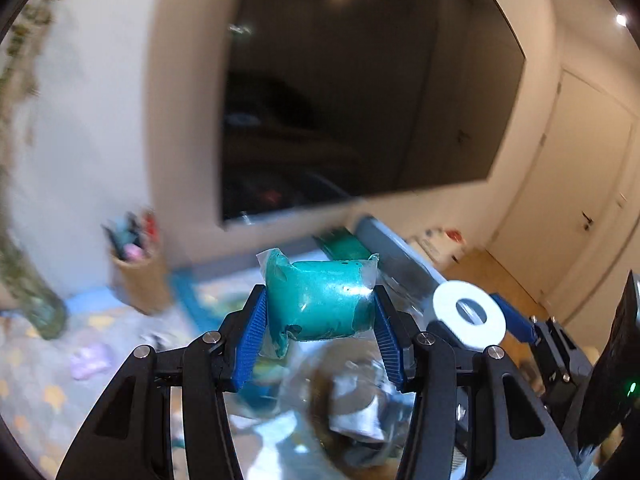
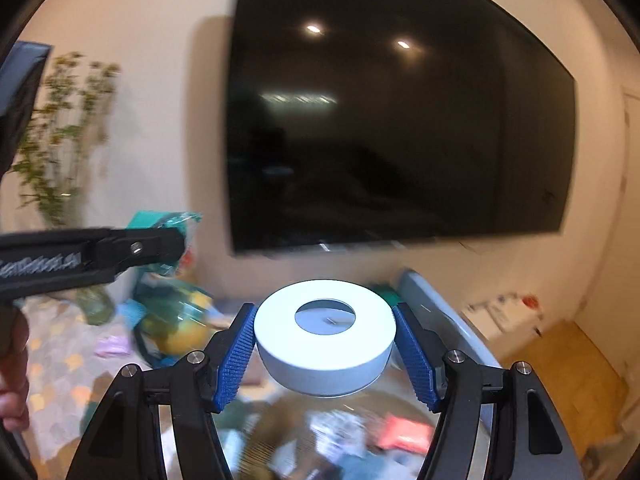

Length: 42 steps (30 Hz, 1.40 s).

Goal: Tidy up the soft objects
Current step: 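Carry teal pouch and tape roll over the glass plate, then open both tools to release pouch and tape roll into the plate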

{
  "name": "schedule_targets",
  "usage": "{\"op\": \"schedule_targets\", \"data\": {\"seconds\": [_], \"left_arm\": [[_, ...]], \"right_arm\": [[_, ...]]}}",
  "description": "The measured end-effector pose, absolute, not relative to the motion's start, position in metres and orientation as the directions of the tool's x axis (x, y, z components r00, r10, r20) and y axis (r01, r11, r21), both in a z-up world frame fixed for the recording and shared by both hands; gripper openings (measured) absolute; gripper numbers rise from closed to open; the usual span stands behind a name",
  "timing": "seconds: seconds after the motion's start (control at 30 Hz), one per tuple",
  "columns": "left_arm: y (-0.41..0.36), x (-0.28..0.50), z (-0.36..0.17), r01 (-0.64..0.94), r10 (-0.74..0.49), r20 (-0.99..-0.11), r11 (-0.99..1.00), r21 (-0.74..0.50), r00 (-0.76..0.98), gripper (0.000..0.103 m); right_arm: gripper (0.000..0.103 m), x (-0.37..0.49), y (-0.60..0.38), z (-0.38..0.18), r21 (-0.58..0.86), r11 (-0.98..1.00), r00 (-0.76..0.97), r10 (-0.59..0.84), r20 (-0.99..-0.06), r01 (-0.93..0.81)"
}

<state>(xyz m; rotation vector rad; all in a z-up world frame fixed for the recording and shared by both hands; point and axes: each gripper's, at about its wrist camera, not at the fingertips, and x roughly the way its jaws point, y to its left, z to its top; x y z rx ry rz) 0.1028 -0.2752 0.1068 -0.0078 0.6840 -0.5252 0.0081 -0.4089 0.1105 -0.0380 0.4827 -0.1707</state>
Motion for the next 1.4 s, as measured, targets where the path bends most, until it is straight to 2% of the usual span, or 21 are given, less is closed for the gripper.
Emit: {"op": "schedule_targets", "data": {"seconds": [0.27, 0.47, 0.63, 0.8, 1.2, 1.23, 1.3, 1.4], "left_arm": [[-0.338, 0.098, 0.038, 0.529, -0.494, -0.731, 0.821, -0.214, 0.471, 0.048], [-0.355, 0.096, 0.002, 0.522, -0.462, -0.801, 0.822, -0.227, 0.379, 0.048], [-0.356, 0.098, -0.006, 0.513, -0.444, -0.834, 0.825, -0.238, 0.327, 0.055], [-0.347, 0.095, 0.001, 0.515, -0.471, -0.817, 0.816, -0.261, 0.332, 0.065], [-0.301, 0.087, 0.028, 0.517, -0.543, -0.762, 0.792, -0.325, 0.353, 0.074], [-0.29, 0.086, 0.032, 0.513, -0.556, -0.749, 0.789, -0.339, 0.359, 0.075], [-0.273, 0.085, 0.038, 0.508, -0.574, -0.731, 0.783, -0.358, 0.369, 0.076], [-0.238, 0.081, 0.047, 0.492, -0.592, -0.705, 0.781, -0.384, 0.39, 0.077]], "right_arm": [[0.067, -0.01, -0.471, 0.076, -0.087, 0.952, 0.773, -0.29, -0.564, 0.293], [0.067, -0.017, -0.489, 0.054, -0.074, 0.945, 0.731, -0.296, -0.615, 0.32], [0.067, -0.02, -0.497, 0.048, -0.014, 0.956, 0.743, -0.237, -0.625, 0.293], [0.068, -0.018, -0.495, 0.051, -0.016, 0.952, 0.747, -0.25, -0.615, 0.306], [0.068, -0.021, -0.463, 0.061, 0.003, 0.958, 0.767, -0.227, -0.599, 0.286], [0.069, -0.021, -0.459, 0.062, 0.007, 0.96, 0.773, -0.221, -0.595, 0.279], [0.078, -0.019, -0.448, 0.065, 0.006, 0.966, 0.785, -0.206, -0.584, 0.259], [0.079, -0.016, -0.427, 0.066, -0.044, 0.967, 0.783, -0.231, -0.578, 0.252]]}}
